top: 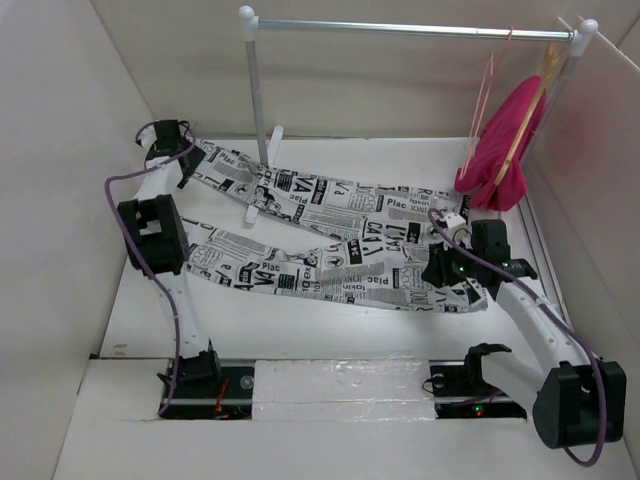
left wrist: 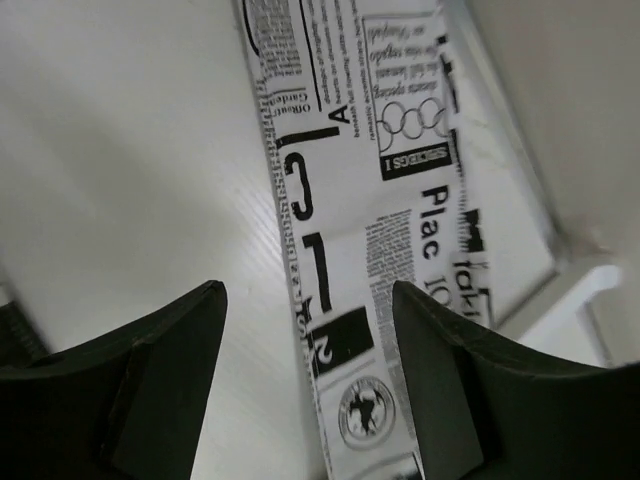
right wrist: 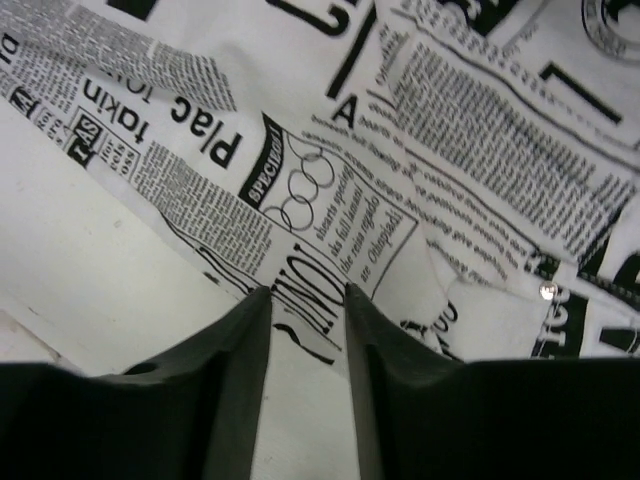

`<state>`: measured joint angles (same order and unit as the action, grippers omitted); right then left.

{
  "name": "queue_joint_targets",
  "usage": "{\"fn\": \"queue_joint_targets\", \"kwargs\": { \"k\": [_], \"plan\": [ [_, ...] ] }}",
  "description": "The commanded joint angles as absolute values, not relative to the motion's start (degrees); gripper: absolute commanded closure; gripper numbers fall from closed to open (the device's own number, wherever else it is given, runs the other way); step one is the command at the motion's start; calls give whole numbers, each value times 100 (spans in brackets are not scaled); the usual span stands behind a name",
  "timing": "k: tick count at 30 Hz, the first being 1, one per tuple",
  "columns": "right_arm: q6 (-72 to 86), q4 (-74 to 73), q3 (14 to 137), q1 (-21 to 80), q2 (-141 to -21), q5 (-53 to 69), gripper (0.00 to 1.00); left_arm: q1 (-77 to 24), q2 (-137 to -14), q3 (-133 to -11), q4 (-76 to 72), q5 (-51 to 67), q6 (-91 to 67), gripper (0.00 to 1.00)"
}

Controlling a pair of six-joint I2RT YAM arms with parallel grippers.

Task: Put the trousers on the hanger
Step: Fold the trousers

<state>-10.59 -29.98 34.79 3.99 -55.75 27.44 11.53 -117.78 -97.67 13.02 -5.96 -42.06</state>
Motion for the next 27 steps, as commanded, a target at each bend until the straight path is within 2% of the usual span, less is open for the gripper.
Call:
{"fn": "queue_joint_targets", "kwargs": {
  "k": [1, 4, 10, 11, 12, 14, 15, 16, 20, 21, 24, 27],
  "plan": [
    [-1151, -2426, 4024, 623, -5791, 2944, 57, 1011, -12627, -10922, 2108, -457, -4097, 35],
    [-1020, -2295, 4209, 1026, -6072, 2953, 54, 949, -13698, -12229, 2547, -623, -4034, 34],
    [-704, -2101, 4219, 1415, -6179, 2725, 54, 897, -14491, -12972, 3074, -721, -4104, 39],
    [-616, -2066, 4193, 1415, -6179, 2699, 54, 896, -14571, -13060, 3146, -747, -4104, 44],
    [-589, -1978, 4184, 1415, -6187, 2698, 54, 896, -14651, -13043, 3173, -817, -4096, 55],
    [-580, -1995, 4262, 1415, -6249, 2655, 54, 896, -14695, -12912, 3199, -826, -4061, 68],
    [-615, -2108, 4324, 1345, -6275, 2593, 54, 896, -14748, -12937, 3217, -704, -4061, 80],
    [-659, -2162, 4385, 1258, -6310, 2575, 54, 896, -14722, -12859, 3191, -677, -4034, 85],
    [-948, -2416, 4675, 906, -6407, 2566, 54, 896, -14528, -12735, 3181, -765, -3929, 90],
    [-975, -2495, 4780, 836, -6399, 2584, 54, 896, -14598, -12805, 3234, -739, -3850, 95],
    [-958, -2531, 4982, 572, -6267, 2768, 54, 896, -14905, -13463, 3830, -703, -3658, 100],
    [-870, -2566, 5124, 423, -6100, 2926, 54, 896, -14837, -13510, 4306, -861, -3472, 100]
  ]
}}
